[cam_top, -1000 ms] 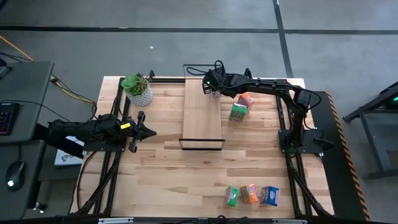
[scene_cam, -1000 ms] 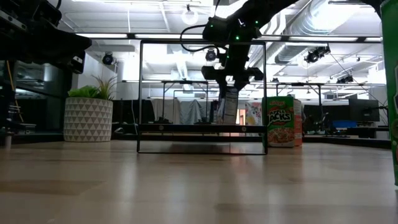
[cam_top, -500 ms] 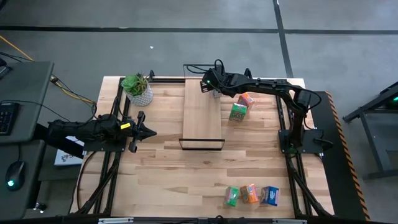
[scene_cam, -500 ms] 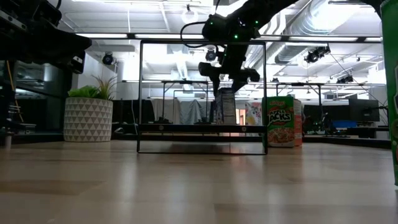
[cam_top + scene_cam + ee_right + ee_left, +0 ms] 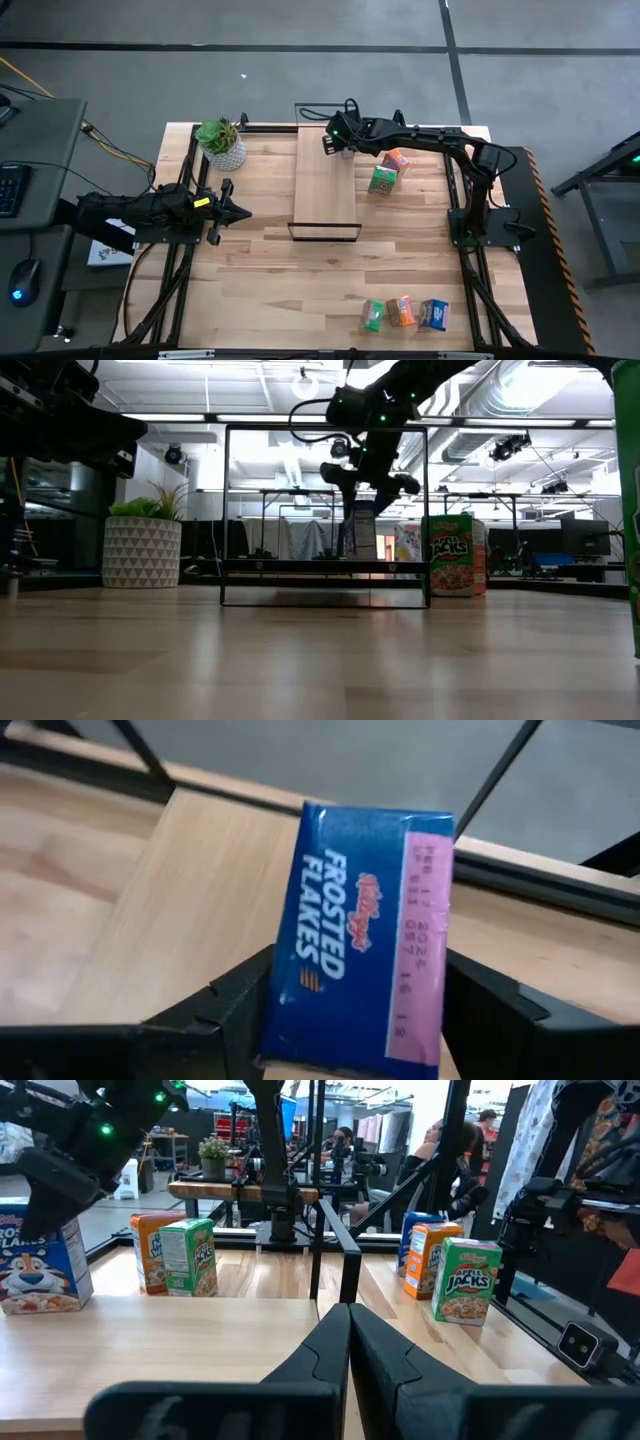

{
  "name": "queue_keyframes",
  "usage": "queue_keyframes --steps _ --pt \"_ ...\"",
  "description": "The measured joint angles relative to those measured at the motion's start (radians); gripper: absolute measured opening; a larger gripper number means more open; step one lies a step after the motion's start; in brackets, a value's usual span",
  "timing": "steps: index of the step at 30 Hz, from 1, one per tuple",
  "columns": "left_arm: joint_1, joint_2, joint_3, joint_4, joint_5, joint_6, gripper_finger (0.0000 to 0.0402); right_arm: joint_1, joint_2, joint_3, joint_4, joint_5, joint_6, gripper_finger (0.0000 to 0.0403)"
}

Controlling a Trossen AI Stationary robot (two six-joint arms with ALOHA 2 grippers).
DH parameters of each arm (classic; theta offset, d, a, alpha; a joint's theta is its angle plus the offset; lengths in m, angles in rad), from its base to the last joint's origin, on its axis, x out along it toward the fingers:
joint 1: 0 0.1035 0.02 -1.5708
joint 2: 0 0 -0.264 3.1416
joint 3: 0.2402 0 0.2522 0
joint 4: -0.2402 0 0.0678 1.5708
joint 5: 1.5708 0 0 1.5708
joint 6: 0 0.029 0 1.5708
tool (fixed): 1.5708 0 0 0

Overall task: Stack cereal on shelf
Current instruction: Put the top blue cereal box on the shelf

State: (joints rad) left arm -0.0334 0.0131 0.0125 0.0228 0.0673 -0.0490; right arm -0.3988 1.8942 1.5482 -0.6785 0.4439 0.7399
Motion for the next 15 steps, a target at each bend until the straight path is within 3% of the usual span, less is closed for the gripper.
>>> queue_keyframes --steps 15 --pt "0.000 0.000 0.000 0.000 0.000 0.000 0.0003 0.000 0.000 0.000 -0.078 -0.082 -0.007 0.0233"
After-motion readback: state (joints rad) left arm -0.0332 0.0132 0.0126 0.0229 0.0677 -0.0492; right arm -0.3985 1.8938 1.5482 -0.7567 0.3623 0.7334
